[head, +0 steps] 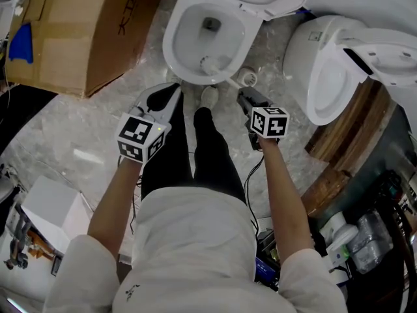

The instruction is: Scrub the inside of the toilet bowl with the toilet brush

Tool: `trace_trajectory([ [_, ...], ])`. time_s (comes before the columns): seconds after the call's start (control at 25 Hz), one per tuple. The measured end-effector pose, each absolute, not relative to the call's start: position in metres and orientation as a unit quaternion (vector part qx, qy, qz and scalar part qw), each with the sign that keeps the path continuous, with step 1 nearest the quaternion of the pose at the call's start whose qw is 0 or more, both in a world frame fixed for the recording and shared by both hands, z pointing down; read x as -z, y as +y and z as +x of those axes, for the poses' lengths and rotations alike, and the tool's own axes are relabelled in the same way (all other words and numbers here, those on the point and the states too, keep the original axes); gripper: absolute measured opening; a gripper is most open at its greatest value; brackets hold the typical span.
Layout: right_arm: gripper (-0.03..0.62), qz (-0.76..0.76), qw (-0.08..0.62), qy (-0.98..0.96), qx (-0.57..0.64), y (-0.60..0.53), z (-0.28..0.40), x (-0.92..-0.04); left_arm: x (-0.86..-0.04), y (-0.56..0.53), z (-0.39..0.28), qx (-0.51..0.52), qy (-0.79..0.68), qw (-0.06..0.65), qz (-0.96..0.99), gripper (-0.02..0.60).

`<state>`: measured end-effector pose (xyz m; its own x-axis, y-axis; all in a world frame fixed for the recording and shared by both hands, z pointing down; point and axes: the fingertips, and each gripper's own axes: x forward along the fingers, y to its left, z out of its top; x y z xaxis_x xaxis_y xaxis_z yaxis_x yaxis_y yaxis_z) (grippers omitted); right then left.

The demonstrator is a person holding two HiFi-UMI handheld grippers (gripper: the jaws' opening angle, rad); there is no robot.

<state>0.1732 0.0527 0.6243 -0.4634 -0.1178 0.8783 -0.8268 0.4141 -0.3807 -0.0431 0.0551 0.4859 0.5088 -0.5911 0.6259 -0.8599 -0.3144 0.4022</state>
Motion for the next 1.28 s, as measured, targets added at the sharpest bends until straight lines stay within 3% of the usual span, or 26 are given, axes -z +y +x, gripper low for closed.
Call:
trace_trajectory([
  [0.52,0.146,0.278,0.489,-0.751,-0.346,0.066,0.151,-0.644,-0.498,0.055,-0.045,-0.192,-0.448,0.37,0.791,-0.014],
  [1.28,0.149,0.187,0.545,-0.786,-0.226,0.086,0.101,-0.637,-0.506,0.049,-0.06,-0.193,-0.439,0.375,0.794,-0.014],
])
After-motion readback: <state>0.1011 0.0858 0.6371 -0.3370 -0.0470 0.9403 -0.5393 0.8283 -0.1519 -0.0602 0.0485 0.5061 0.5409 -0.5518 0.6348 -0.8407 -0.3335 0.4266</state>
